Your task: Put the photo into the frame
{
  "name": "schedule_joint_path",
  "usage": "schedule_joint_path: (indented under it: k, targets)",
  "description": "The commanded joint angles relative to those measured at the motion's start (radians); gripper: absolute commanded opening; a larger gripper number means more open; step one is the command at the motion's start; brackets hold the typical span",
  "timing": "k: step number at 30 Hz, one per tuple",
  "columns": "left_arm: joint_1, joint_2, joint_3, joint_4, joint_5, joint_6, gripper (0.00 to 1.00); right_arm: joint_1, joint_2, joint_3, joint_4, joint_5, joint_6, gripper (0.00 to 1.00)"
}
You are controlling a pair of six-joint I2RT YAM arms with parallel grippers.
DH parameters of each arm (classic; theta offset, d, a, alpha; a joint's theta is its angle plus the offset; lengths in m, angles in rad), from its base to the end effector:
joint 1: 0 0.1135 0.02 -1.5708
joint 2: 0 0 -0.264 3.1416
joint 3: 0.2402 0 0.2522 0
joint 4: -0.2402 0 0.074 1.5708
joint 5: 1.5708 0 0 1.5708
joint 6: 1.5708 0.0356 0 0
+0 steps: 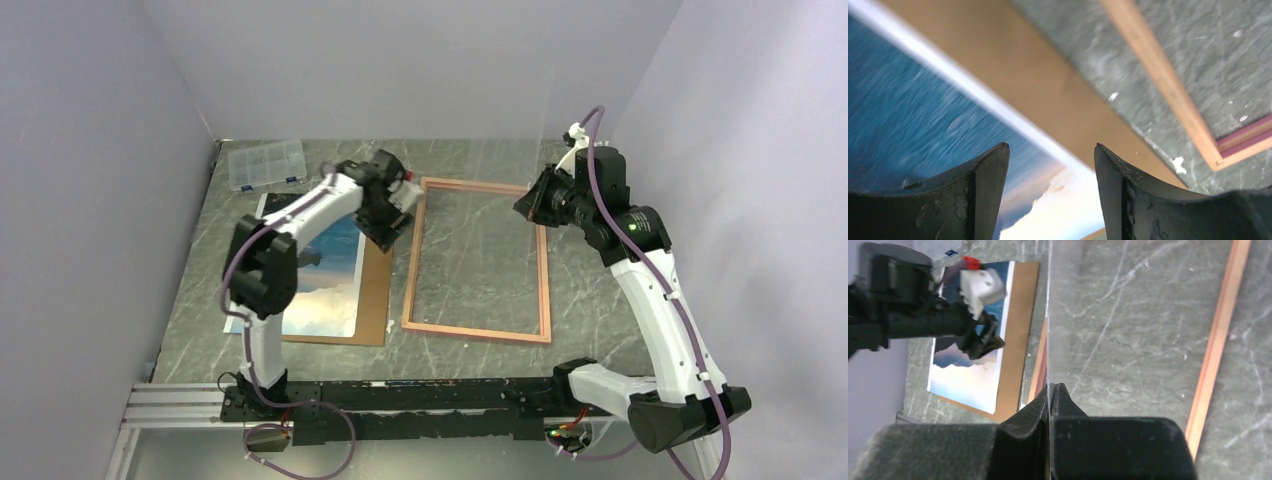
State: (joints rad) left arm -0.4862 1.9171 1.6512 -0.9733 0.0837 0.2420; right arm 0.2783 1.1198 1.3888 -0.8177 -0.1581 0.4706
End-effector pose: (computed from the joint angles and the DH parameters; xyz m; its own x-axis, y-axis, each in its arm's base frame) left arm 0.3499 -0.1883 0.2518 -0.6942 0.6370 -0.3350 0.6758 0.7371 0.0013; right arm 0.2083 0.0654 0.4171 -0.6286 0.2861 -0.7232 -0.1295 0.8784 0.4601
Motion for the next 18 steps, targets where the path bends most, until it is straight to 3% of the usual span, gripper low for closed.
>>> schedule_joint_path:
  k: [1, 7, 18]
  targets:
    - [-0.095, 0.113, 0.055, 0.063, -0.068, 0.015, 0.68, -0.035, -0.046, 0.014, -0.076, 0.028, -0.015, 0.00]
    - [-0.135, 0.242, 0.113, 0.114, -0.114, 0.040, 0.65, -0.084, -0.072, 0.031, -0.129, 0.016, -0.021, 0.00]
    - [-0.121, 0.257, -0.011, 0.289, -0.246, 0.045, 0.59, -0.103, -0.053, -0.054, -0.058, -0.146, 0.009, 0.00]
